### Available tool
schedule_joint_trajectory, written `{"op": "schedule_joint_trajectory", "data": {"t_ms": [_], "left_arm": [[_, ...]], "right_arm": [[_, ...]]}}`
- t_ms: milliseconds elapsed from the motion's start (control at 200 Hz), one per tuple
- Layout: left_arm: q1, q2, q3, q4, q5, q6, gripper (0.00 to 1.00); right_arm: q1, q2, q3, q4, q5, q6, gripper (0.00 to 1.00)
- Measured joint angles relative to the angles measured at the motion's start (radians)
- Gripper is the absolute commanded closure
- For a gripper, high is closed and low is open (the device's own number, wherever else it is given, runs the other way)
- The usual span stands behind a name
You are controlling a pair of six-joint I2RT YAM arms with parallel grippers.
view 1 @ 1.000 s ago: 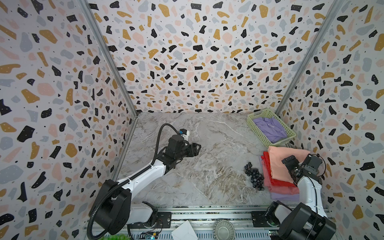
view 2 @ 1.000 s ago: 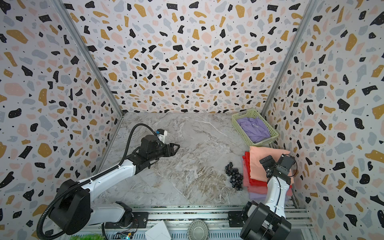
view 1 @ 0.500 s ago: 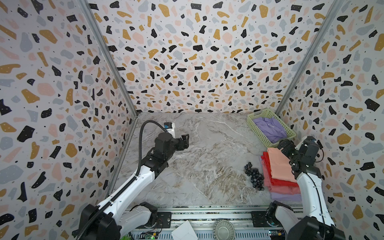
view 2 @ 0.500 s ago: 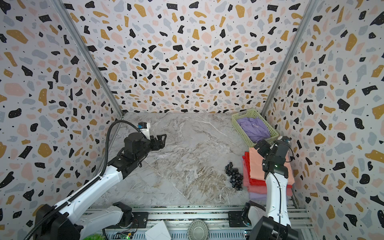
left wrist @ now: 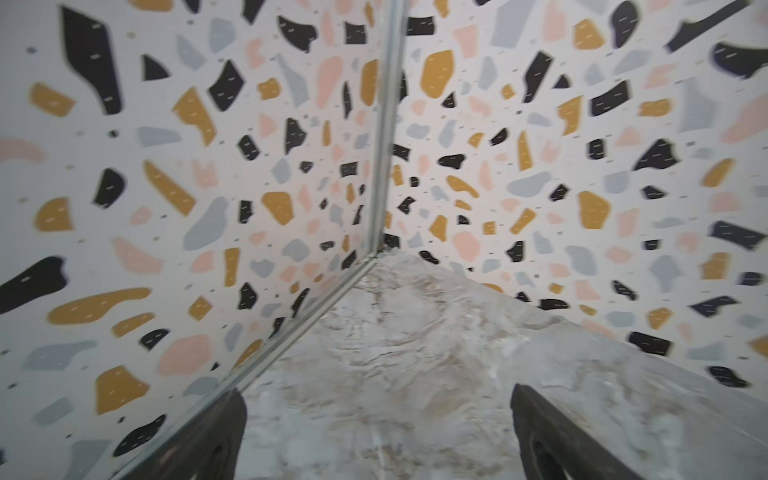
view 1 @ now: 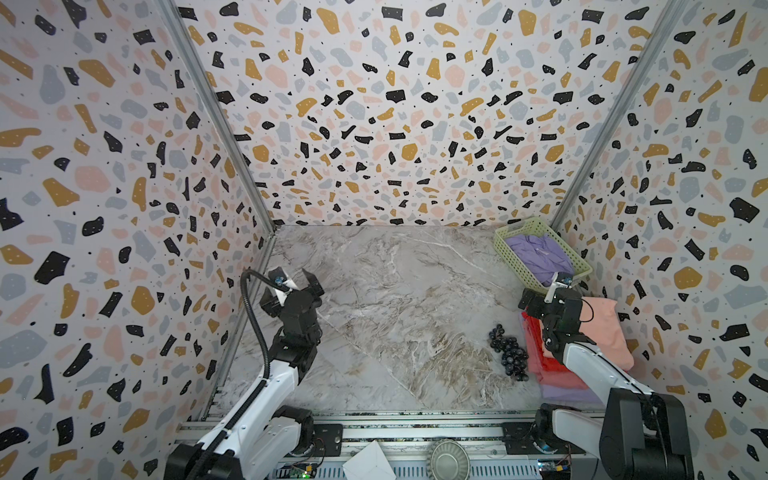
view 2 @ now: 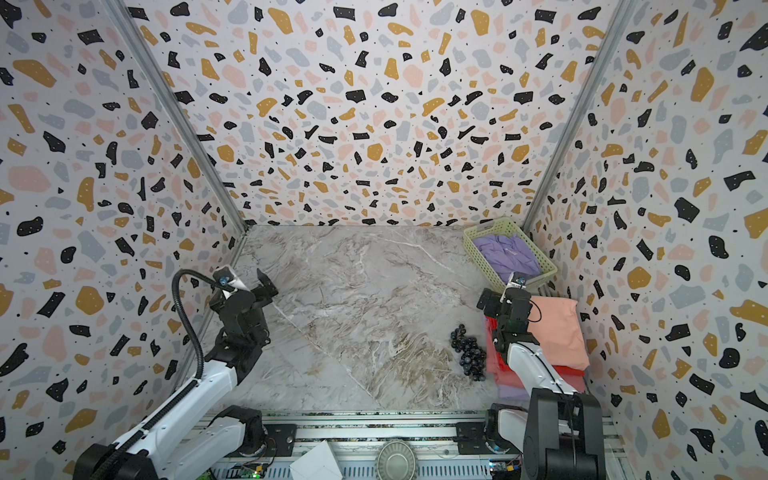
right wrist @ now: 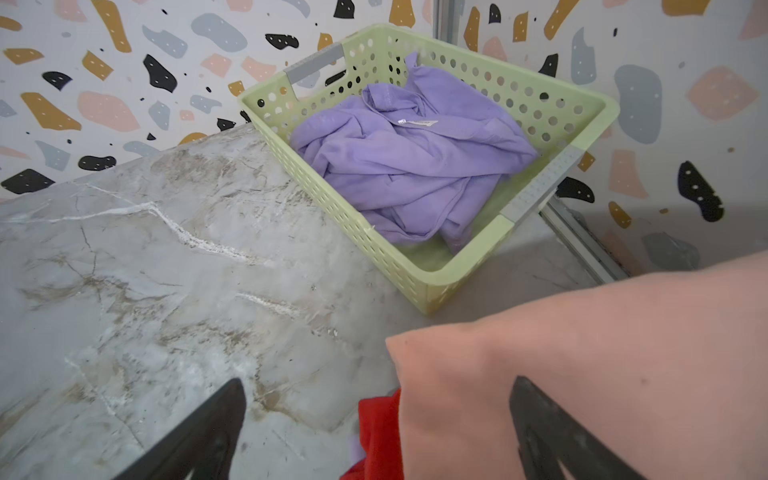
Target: Fold and stack the t-shirts
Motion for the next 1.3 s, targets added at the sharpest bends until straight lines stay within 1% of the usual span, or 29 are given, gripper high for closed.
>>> {"op": "schedule_joint_trajectory", "data": {"t_ms": [75,135,225,385,526,621,716,796,886,956,1101,1216,1302], "left_arm": [[0.018,0.01,-0.105,0.091,-0.032,0.015,0.0],[0.021,0.031,-0.153,0.151,-0.05,0.032,0.0],[0.024,0.082,-0.193,0.256,-0.064,0.066,0.0],[0.031,0.243,-0.237,0.436,-0.067,0.119,0.0],[0.058,0.317,-0.246,0.539,-0.02,0.137,0.0],[0.072,0.374,-0.248,0.628,0.008,0.144,0.0],[0.077,0.446,-0.248,0.69,0.044,0.157,0.0],[0.077,0.502,-0.244,0.713,0.072,0.167,0.0],[0.077,0.54,-0.212,0.698,0.096,0.179,0.0],[0.079,0.542,-0.191,0.698,0.108,0.182,0.0],[0.081,0.542,-0.182,0.698,0.116,0.183,0.01],[0.081,0.542,-0.182,0.697,0.117,0.183,0.0],[0.082,0.542,-0.182,0.697,0.118,0.183,0.0]], "right_arm": [[0.005,-0.001,-0.047,0.074,-0.014,-0.01,0.01],[0.011,0.001,-0.059,0.111,-0.023,-0.021,0.01],[0.026,0.014,-0.059,0.174,-0.036,-0.033,0.01],[0.068,0.065,-0.084,0.283,-0.027,-0.062,0.01],[0.104,0.107,-0.156,0.376,0.006,-0.088,0.01],[0.112,0.109,-0.213,0.464,0.019,-0.101,0.01],[0.112,0.11,-0.237,0.535,0.023,-0.113,0.01],[0.112,0.122,-0.237,0.59,0.024,-0.125,0.01],[0.112,0.158,-0.237,0.657,0.029,-0.136,0.01],[0.114,0.203,-0.238,0.714,0.042,-0.141,0.01],[0.13,0.26,-0.234,0.734,0.048,-0.163,0.01],[0.161,0.33,-0.226,0.79,0.053,-0.192,0.01],[0.176,0.346,-0.226,0.8,0.056,-0.208,0.01]]}}
